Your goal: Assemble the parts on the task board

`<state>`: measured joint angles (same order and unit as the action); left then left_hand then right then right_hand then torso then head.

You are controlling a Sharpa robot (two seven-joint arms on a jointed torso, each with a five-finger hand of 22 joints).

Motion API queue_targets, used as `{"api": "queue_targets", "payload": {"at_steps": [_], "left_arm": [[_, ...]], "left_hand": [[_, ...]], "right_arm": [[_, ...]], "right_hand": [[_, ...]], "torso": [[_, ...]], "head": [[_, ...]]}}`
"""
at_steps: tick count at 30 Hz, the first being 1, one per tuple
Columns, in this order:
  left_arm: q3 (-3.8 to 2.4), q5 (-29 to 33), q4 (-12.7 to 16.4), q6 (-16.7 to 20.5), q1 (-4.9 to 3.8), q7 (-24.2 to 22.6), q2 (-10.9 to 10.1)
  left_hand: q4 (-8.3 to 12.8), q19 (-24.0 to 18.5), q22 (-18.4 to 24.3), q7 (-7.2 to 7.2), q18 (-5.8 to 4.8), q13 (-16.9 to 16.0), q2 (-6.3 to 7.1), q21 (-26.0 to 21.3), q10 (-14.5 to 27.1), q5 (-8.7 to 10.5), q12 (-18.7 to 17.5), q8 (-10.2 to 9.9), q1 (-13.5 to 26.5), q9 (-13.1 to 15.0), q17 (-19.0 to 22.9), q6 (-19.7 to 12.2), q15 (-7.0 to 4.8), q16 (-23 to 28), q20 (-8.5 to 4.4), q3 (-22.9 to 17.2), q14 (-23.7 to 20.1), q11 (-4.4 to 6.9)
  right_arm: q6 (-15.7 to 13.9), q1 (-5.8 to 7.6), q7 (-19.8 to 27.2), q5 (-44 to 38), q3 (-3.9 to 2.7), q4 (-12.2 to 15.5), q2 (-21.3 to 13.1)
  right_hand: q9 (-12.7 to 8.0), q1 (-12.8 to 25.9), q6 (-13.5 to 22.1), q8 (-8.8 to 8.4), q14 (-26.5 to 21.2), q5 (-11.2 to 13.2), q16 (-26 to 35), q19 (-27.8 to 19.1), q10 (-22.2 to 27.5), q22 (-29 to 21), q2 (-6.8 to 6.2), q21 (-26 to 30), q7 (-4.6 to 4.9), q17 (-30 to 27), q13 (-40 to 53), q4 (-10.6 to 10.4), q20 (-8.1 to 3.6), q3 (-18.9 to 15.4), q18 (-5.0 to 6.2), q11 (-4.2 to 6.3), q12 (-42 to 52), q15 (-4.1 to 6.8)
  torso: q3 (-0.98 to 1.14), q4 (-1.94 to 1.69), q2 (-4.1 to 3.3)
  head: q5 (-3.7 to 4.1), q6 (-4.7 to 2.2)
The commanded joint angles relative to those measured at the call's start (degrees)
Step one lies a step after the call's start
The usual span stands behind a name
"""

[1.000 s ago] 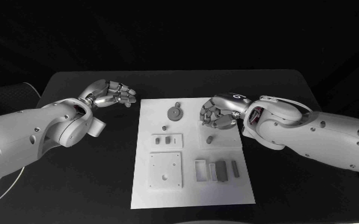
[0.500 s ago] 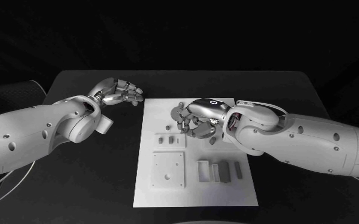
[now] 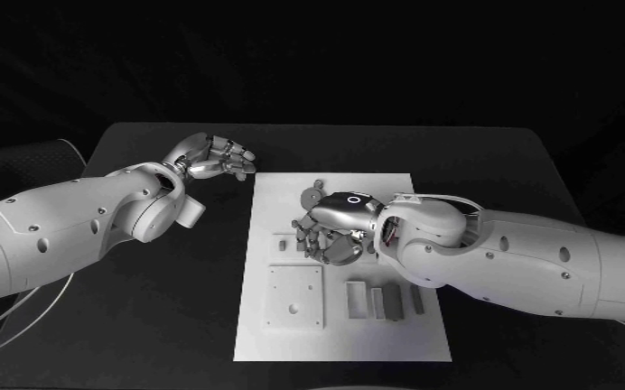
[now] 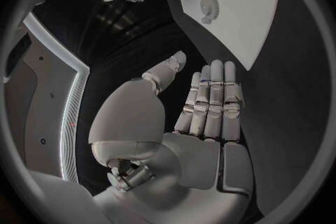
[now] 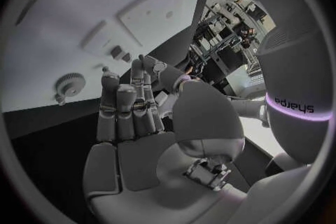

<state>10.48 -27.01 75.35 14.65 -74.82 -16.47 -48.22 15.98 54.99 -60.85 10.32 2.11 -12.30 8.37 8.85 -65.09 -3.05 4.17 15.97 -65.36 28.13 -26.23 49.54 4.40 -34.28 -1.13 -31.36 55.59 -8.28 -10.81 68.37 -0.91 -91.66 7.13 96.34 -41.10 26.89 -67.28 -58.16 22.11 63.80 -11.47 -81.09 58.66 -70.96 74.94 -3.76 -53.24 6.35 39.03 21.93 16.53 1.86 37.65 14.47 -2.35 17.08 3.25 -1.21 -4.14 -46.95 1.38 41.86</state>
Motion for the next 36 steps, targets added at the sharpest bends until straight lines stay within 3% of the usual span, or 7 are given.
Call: {"api": "queue_targets", "payload": {"at_steps": [1,5,12,23,36], "left_arm": [[-0.06,0.54,0.0,-0.31,-0.03,-0.17,0.29],[-0.07,0.54,-0.21,-0.32,-0.04,-0.22,0.6],[-0.06,0.54,-0.22,-0.41,-0.03,-0.17,0.69],[-0.06,0.55,-0.03,-0.43,-0.03,-0.14,0.55],[-0.06,0.55,0.16,-0.5,-0.03,-0.15,0.3]], "left_hand": [[0.03,0.35,-0.07,0.0,0.85,0.07,-0.24,-0.33,0.34,0.06,-0.27,-0.09,0.17,-0.08,-0.1,-0.16,0.2,0.24,0.06,0.33,0.34,0.07],[0.03,0.33,-0.07,0.0,0.84,0.08,-0.25,-0.36,0.35,0.06,-0.26,-0.08,0.18,-0.08,-0.16,-0.15,0.21,0.29,0.06,0.34,0.32,0.06],[0.02,0.32,-0.07,0.0,0.84,0.09,-0.28,-0.38,0.35,0.06,-0.25,-0.08,0.19,-0.09,-0.21,-0.15,0.22,0.34,0.07,0.35,0.32,0.06],[0.03,0.33,-0.08,0.0,0.84,0.11,-0.28,-0.4,0.36,0.06,-0.24,-0.08,0.19,-0.1,-0.28,-0.15,0.22,0.39,0.07,0.36,0.33,0.06],[0.05,0.33,-0.09,0.0,0.84,0.13,-0.26,-0.42,0.38,0.06,-0.23,-0.08,0.17,-0.11,-0.37,-0.16,0.22,0.45,0.07,0.38,0.34,0.05]], "right_arm": [[2.45,-0.07,0.56,-2.5,0.81,-0.28,0.96],[2.72,-0.48,0.68,-3.82,1.53,-1.48,2.24],[3.49,-1.8,0.9,-4.02,1.82,-2.2,2.99],[5.66,-1.95,0.94,-4.01,2.34,-2.23,2.79],[7.12,-1.95,0.5,-3.96,2.75,-2.26,2.29]], "right_hand": [[0.79,0.11,-0.32,0.18,-0.11,0.04,0.29,-0.02,-0.24,0.83,0.47,-0.09,0.08,-0.09,0.06,-0.04,-0.27,0.31,0.53,-0.06,0.08,0.43],[0.82,0.13,-0.31,0.18,-0.08,0.04,0.27,-0.01,-0.23,0.84,0.5,-0.1,0.08,-0.08,0.08,-0.01,-0.29,0.3,0.53,-0.06,0.06,0.43],[0.84,0.14,-0.31,0.17,-0.05,0.04,0.26,0.0,-0.24,0.85,0.52,-0.11,0.08,-0.07,0.09,0.02,-0.3,0.3,0.53,-0.06,0.05,0.43],[0.88,0.18,-0.29,0.17,-0.02,0.04,0.24,0.02,-0.24,0.86,0.59,-0.12,0.08,-0.07,0.12,0.04,-0.32,0.28,0.53,-0.06,0.02,0.43],[0.94,0.22,-0.29,0.17,0.0,0.05,0.24,0.01,-0.26,0.87,0.6,-0.12,0.07,-0.06,0.15,0.08,-0.33,0.25,0.53,-0.06,0.0,0.43]], "torso": [[-0.04,-0.08,0.0],[0.02,-0.04,-0.07],[0.08,-0.01,-0.09],[0.04,0.03,-0.09],[0.0,0.03,-0.06]], "head": [[-0.21,0.09],[-0.57,0.43],[-1.38,0.91],[-1.69,1.24],[-1.36,0.64]]}}
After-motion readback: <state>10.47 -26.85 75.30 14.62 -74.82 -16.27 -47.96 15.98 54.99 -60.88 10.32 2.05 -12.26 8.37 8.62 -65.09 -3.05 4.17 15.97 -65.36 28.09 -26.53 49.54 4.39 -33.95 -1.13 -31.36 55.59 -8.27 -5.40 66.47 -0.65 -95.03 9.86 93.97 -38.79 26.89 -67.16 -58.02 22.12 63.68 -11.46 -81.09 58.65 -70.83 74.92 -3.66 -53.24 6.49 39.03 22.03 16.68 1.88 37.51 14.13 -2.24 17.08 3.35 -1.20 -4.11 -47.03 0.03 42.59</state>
